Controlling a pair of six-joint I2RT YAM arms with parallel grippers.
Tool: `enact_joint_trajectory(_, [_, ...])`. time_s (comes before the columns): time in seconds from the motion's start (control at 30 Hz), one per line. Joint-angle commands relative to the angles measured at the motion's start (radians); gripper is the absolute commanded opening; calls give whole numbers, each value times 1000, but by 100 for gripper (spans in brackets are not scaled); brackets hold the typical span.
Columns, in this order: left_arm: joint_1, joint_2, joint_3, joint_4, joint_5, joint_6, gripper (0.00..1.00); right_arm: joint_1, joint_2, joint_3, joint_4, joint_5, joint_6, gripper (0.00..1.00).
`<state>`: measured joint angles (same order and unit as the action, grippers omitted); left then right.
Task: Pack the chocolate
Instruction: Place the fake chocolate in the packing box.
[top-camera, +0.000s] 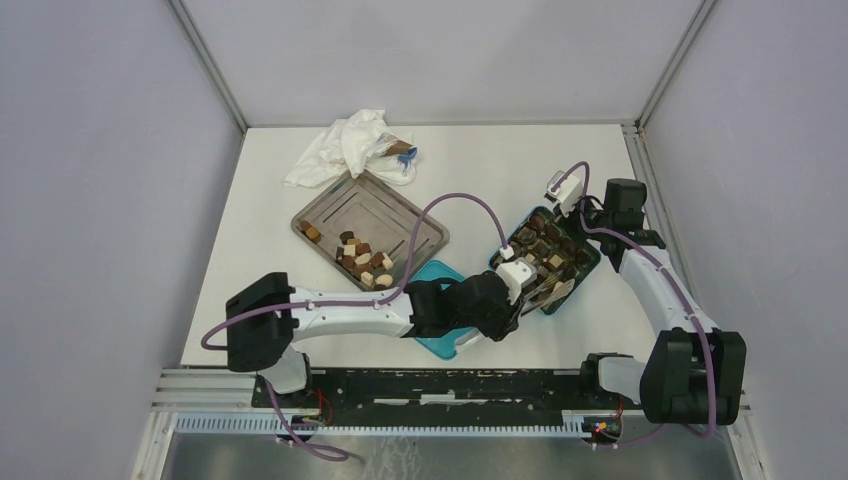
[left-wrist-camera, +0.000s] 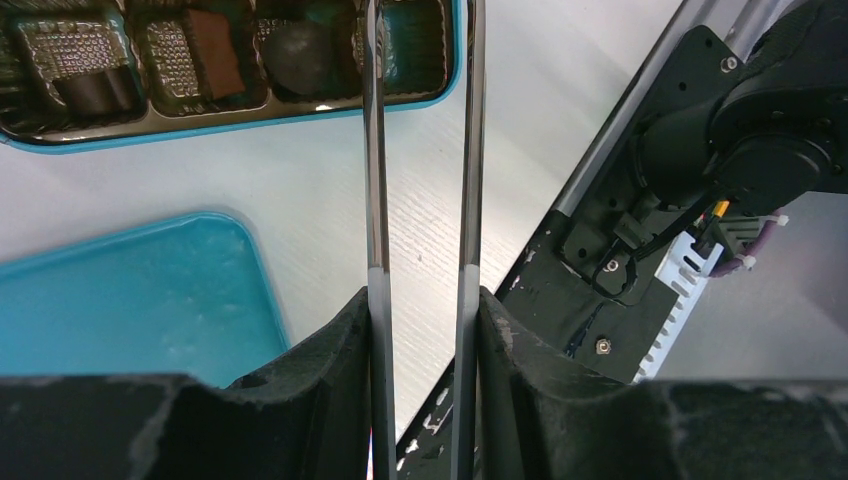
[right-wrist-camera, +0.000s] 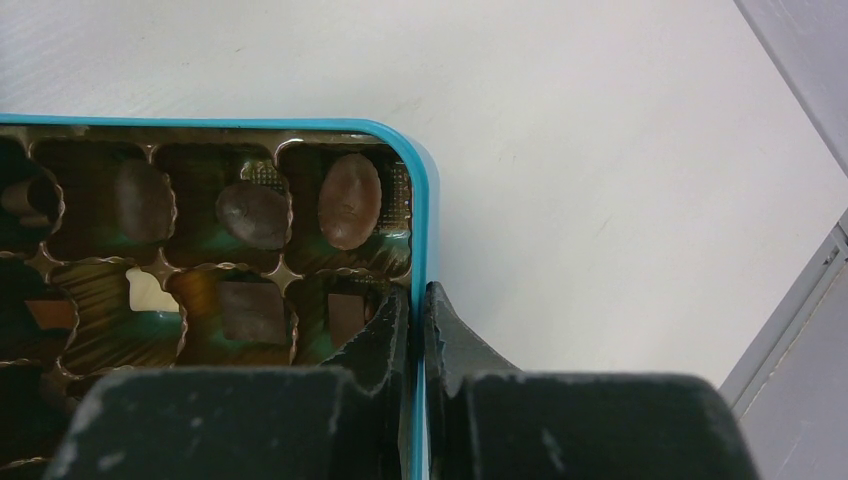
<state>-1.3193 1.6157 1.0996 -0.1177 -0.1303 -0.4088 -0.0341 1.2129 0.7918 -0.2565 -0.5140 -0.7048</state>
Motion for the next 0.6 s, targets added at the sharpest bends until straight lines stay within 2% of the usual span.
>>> enact_joint_trajectory(0.0, [-5,20,80,46,-32,71,7,3,-1,32,51,-29,-1,0])
enact_joint_trajectory(0.1, [-6,50,105,30,-35,77,10,3,-1,32,50,-31,-1,0])
enact_joint_trajectory(0.3, [-6,91,135,4,-60,72,24,3,1,32,49,-34,-1,0])
enact_joint_trajectory(0.57, [-6,111,155,-31,-92,74,33,3,6,34,44,-35,-4,0])
